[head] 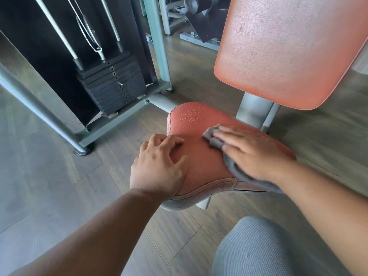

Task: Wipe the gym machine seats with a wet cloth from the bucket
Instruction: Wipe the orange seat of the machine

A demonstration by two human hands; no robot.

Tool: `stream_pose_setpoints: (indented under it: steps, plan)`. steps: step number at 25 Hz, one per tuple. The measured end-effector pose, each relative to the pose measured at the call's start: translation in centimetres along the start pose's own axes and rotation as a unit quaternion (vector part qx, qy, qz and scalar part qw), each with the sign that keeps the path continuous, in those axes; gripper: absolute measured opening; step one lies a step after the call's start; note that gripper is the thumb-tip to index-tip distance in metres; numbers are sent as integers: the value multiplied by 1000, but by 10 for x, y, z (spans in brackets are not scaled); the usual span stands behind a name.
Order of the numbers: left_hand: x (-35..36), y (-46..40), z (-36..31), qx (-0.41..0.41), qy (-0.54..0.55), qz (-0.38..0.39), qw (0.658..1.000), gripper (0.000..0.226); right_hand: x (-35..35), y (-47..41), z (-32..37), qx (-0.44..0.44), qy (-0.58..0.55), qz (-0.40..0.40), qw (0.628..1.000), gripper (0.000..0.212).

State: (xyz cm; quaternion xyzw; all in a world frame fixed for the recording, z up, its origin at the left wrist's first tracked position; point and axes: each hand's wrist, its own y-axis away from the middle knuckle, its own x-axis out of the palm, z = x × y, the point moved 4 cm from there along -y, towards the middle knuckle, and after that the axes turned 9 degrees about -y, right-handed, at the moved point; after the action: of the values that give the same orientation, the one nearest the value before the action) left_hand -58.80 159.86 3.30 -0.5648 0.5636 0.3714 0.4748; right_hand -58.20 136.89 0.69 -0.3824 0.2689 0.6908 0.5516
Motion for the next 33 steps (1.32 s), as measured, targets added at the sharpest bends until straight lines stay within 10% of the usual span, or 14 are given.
stream_pose_setpoints:
  steps: [4, 11, 18, 24, 29, 33]
  plan:
    - [0, 0, 1, -3, 5, 2, 1000, 46, 3, -88, -34, 98, -58, 6, 993, 43]
    - [0, -1, -1, 3, 5, -4, 1000, 49, 9, -42, 6, -41, -46, 38, 997, 48]
    - [-2, 0, -2, -6, 16, -1, 1000, 48, 13, -134, -10, 107, -40, 53, 992, 54]
    - [0, -1, 0, -5, 21, -5, 1000, 52, 17, -89, 5, -41, -18, 75, 996, 54]
    - [-2, -1, -1, -5, 24, 1, 1000, 47, 18, -152, -12, 85, -5, 53, 995, 48]
    - [-2, -1, -1, -6, 27, 0, 1000, 48, 38, -141, 30, -70, 7, 113, 991, 52]
